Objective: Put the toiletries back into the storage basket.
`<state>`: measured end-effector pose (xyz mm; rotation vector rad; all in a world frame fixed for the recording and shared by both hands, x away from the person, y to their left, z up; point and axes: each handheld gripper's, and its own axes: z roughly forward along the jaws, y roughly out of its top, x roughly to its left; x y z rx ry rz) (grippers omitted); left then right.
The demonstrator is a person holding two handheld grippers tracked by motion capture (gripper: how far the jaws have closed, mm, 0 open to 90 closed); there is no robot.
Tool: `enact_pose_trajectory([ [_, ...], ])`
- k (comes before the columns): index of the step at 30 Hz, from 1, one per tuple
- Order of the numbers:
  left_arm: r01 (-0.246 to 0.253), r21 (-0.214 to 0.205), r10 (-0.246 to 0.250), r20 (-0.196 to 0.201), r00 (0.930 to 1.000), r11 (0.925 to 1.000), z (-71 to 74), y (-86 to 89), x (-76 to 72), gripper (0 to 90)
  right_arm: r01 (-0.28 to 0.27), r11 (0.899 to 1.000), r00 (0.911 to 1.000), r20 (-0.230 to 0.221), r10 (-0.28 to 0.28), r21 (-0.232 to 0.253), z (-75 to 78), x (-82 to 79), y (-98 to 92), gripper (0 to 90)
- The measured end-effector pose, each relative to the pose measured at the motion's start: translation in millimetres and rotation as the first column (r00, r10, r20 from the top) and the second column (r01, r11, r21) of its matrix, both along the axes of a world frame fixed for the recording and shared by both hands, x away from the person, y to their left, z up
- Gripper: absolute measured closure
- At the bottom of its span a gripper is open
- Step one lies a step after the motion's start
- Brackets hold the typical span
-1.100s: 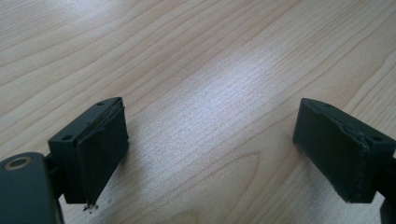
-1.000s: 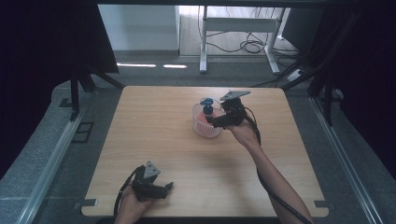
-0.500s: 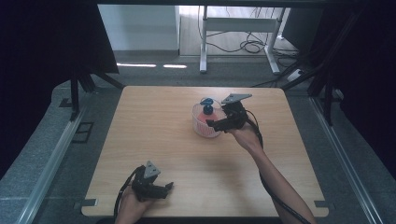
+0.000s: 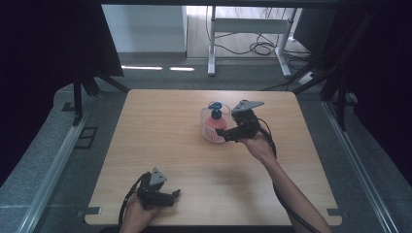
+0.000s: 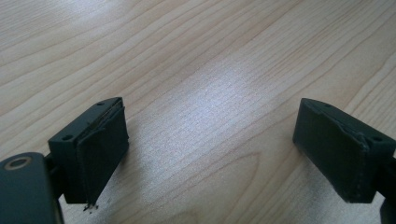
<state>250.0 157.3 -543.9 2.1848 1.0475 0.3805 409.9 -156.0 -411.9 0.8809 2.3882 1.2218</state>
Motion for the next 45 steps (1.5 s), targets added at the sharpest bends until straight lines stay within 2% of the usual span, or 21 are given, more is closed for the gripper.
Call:
enact_pose_trajectory([
  [24, -0.005, -0.002, 0.005, -0.001, 1.0000, 1.0000, -0.1, -0.6, -0.2, 9.9, -0.025, 0.999, 0.9997, 0.005, 0.025, 0.026, -4.0, -29.0, -16.4, 7.9],
  [45, -0.006, 0.000, 0.006, 0.000, 1.0000, 1.0000, 0.0, -0.9, -0.1, 9.9, -0.011, 1.000, 0.9999, 0.002, 0.011, 0.002, -12.9, -56.2, -43.2, 5.3],
])
